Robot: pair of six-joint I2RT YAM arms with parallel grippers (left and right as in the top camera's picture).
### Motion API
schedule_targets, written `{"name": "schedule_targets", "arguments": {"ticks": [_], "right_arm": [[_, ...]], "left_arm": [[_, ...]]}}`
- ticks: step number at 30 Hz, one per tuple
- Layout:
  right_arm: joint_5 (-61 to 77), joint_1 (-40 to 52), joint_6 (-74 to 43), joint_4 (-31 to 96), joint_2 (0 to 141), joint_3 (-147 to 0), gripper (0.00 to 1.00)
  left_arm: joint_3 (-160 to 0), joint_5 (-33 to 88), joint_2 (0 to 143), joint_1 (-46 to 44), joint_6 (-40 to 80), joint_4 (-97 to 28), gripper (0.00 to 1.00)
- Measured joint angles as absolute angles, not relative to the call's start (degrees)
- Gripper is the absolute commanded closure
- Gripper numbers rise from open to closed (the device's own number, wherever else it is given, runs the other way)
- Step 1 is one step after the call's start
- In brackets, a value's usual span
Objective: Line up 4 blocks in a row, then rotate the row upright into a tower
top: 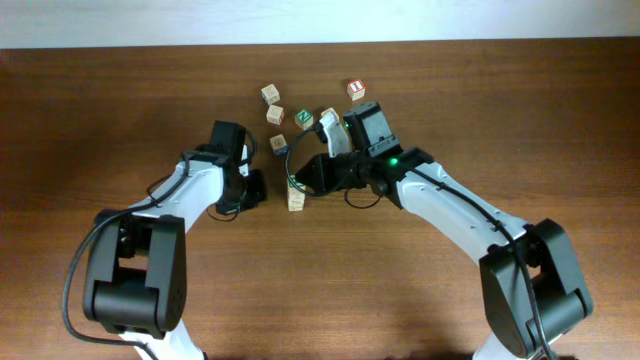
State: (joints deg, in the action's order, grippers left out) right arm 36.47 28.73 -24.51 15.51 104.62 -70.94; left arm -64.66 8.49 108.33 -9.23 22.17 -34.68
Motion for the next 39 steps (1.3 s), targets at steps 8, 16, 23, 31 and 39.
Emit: {"name": "schedule_targets", "arguments": {"ticks": [8, 16, 23, 31, 39], "right_arm": [[36.2, 29.5, -24.6, 15.1, 104.6, -70.9, 0.87], [37.3, 29.5, -24.8, 16.4, 104.6, -71.8, 0.78], [37.2, 29.5, -24.8, 19.5, 104.6, -73.6, 0.72], [36.0, 30.2, -24.6, 22.4, 104.6, -76.0, 0.72], [34.8, 29.4, -22.2, 29.5, 104.3, -81.7, 0.70]], "left_arm": [[-64.7, 8.0, 108.3, -9.0, 22.2, -34.9, 1.00], [-64.7, 7.9, 108.3, -9.0, 22.2, -35.1, 1.00], [-64.7, 7.8, 108.3, -9.0, 22.2, -35.1, 1.00], [-64.7, 7.8, 108.3, -9.0, 22.2, -35.1, 1.00], [-66.4, 7.2, 108.3, -8.7, 21.4, -40.1, 1.00]]}}
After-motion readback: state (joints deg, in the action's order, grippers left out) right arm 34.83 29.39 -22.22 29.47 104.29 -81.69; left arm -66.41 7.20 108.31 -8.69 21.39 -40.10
